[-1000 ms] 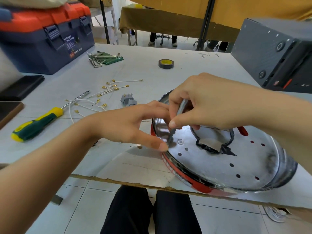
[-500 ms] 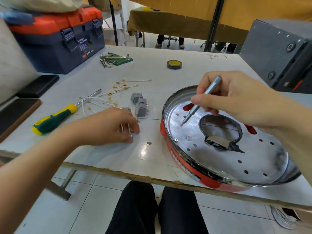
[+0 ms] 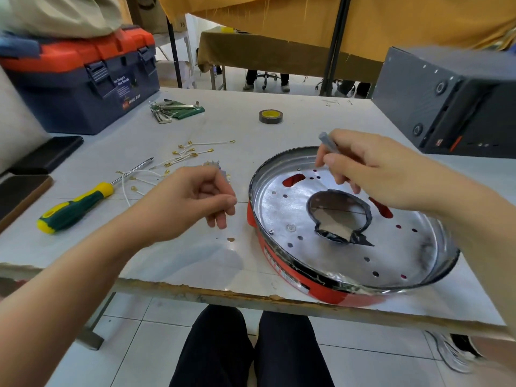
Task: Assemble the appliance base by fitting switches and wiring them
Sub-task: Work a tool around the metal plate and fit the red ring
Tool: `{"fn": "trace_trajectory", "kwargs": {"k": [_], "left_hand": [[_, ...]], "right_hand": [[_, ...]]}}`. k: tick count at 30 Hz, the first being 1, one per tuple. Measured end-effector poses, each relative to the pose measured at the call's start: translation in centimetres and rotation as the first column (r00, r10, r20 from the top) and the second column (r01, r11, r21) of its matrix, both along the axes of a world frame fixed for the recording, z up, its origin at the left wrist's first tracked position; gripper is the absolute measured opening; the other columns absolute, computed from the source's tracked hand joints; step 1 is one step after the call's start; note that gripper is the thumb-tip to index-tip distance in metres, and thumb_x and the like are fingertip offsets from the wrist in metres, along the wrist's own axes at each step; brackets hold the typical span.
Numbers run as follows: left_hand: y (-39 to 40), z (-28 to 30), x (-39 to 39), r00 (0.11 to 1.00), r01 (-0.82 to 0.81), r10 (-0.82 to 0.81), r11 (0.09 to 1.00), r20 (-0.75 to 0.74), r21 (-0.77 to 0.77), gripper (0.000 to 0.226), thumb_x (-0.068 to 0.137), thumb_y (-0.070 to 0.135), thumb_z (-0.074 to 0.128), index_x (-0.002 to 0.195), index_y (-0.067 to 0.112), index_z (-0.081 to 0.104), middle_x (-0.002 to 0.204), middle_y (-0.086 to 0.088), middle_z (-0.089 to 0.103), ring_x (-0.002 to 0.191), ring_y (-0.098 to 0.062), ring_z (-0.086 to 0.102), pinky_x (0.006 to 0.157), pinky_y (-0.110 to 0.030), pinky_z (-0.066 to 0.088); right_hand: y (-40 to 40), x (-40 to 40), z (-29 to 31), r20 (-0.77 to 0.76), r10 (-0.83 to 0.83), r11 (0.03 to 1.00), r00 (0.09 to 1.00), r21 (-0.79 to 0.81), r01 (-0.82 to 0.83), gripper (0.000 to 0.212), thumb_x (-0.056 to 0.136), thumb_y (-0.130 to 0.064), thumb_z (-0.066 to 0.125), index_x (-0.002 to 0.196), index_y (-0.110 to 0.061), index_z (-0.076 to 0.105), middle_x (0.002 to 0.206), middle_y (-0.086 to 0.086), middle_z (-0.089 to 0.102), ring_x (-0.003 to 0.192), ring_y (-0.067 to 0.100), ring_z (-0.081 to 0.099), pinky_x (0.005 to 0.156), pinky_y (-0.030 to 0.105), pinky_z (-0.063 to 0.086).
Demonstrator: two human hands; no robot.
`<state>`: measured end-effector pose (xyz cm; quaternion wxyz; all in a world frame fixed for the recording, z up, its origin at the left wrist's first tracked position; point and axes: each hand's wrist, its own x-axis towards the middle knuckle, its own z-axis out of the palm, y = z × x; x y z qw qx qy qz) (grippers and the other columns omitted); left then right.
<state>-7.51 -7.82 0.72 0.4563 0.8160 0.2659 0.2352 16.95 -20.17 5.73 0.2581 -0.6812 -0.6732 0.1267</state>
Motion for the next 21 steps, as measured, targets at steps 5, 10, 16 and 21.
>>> {"fn": "trace_trajectory", "kwargs": {"k": [5,10,16,21], "left_hand": [[-1.5,0.6,1.4,0.984,-0.034,0.054,0.993,0.171,-0.117,0.008,0.074,0.018,0.068,0.076,0.011,0.069,0.059,-0.003,0.065,0.051,-0.012,0.058,0.049,-0.019,0.047],[-2.4,0.9,2.9,0.996,-0.053,0.048,0.997,0.073,0.059,0.004,0.078,0.021,0.071,0.074,0.022,0.073,0.054,0.002,0.063,0.048,-0.007,0.055,0.046,-0.015,0.042],[-3.0,0.5,4.2,0.987,-0.134,0.153,0.951,-0.048,0.281,0.009,0.083,0.024,0.069,0.074,0.024,0.069,0.055,0.012,0.063,0.041,-0.004,0.056,0.043,-0.015,0.043],[-1.8,0.8,4.6,0.981,-0.12,0.166,0.923,-0.098,0.366,0.012,0.083,0.024,0.069,0.072,0.027,0.069,0.061,0.022,0.063,0.047,0.0,0.058,0.048,-0.009,0.041]], "right_hand": [[0.8,4.3,-1.3,0.368,-0.181,0.98,0.912,-0.006,0.197,0.024,0.09,-0.039,0.058,0.104,-0.02,0.06,0.088,-0.002,0.053,0.078,0.015,0.049,0.064,0.027,0.034],[2.2,6.2,-2.5,0.434,-0.307,0.94,0.847,0.001,0.34,0.051,0.086,-0.046,0.062,0.13,-0.026,0.049,0.123,0.007,0.058,0.106,0.028,0.055,0.081,0.036,0.042],[5.2,7.0,-2.6,0.549,-0.34,0.911,0.763,-0.009,0.412,0.037,0.088,-0.048,0.06,0.107,-0.016,0.063,0.103,0.009,0.064,0.094,0.031,0.058,0.068,0.031,0.04],[5.8,7.3,-2.5,0.536,-0.377,0.893,0.755,-0.007,0.451,0.036,0.089,-0.04,0.06,0.067,-0.013,0.056,0.069,0.006,0.053,0.075,0.031,0.055,0.06,0.03,0.036]]}}
